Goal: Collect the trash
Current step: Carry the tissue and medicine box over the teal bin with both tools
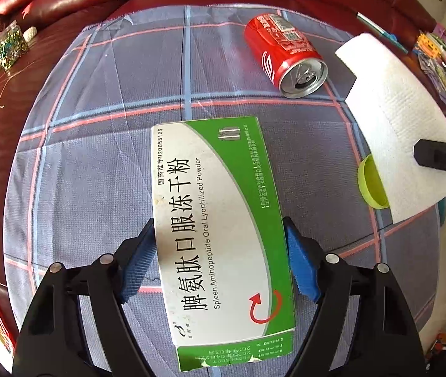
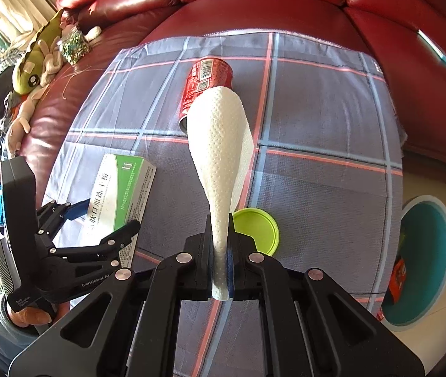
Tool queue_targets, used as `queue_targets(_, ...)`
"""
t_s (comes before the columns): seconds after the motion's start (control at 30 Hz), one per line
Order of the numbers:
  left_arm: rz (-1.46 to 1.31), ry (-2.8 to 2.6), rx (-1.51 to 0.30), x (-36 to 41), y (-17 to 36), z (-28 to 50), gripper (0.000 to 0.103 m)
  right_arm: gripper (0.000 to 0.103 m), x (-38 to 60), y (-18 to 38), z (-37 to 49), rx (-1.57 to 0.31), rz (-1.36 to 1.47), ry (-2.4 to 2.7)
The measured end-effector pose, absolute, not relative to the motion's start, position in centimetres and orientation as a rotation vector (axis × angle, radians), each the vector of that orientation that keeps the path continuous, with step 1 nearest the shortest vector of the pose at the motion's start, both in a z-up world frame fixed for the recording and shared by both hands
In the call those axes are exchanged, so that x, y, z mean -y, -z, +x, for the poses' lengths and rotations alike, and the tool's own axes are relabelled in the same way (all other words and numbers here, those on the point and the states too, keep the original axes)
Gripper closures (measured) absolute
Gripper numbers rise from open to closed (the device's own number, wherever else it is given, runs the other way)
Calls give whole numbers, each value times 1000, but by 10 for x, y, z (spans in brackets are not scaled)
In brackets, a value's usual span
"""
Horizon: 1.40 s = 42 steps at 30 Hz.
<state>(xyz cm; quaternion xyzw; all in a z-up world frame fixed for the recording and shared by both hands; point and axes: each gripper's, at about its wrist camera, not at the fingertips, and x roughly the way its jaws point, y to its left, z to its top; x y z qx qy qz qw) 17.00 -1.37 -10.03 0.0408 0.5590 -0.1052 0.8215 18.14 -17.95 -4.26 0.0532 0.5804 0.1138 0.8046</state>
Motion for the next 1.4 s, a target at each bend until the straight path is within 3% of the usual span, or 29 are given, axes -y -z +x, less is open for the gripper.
queue_targets(0.93, 107, 329, -987, 69, 21, 102, 32, 96, 246, 4, 123, -1122, 196, -223)
queue_targets(1.4, 204, 462, -903, 161, -18, 75, 31, 96, 339, -23, 64, -1011, 265, -114)
